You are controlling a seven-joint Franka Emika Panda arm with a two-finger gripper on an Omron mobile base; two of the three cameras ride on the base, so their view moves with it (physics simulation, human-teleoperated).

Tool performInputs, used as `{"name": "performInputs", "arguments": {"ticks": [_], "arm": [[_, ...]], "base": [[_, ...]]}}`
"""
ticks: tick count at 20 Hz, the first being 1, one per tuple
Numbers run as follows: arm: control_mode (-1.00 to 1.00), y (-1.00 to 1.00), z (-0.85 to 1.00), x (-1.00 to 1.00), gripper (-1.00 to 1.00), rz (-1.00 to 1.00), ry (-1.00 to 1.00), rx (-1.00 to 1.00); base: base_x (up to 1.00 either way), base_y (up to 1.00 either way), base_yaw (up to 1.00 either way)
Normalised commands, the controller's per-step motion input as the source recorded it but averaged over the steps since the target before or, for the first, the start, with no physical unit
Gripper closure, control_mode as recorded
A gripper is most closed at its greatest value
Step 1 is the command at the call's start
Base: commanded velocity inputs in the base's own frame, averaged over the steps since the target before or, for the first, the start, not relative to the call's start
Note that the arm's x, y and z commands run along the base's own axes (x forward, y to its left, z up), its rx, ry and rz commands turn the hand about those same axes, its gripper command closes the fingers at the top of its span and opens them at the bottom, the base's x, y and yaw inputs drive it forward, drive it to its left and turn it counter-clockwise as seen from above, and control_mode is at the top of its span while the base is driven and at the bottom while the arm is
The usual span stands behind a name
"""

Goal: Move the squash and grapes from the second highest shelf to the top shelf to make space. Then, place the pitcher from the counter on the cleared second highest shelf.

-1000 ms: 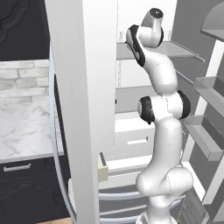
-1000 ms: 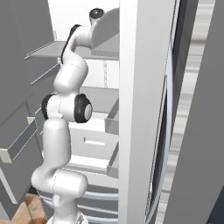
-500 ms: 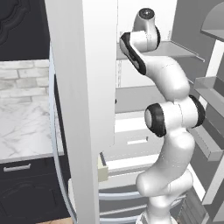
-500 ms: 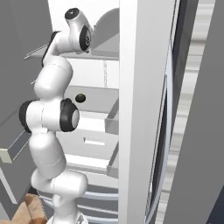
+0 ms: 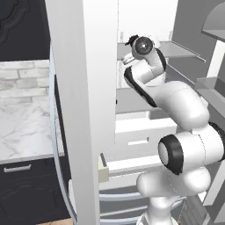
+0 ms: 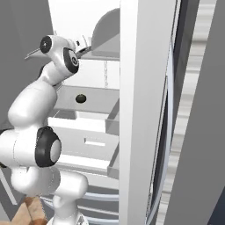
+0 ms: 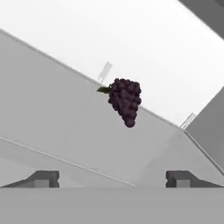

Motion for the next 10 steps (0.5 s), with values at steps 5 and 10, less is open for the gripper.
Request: {"name": "performInputs", "arguments": {"ticks": [5, 10], "arm": [[-1.0, 0.0, 0.22, -1.0, -1.0, -0.08, -0.03, 0.11], [-1.0, 0.0, 0.0, -1.0, -1.0, 0.0, 0.17, 0.27]], "base": [[0.0, 0.0, 0.0], [0.0, 0.0, 0.0]]}}
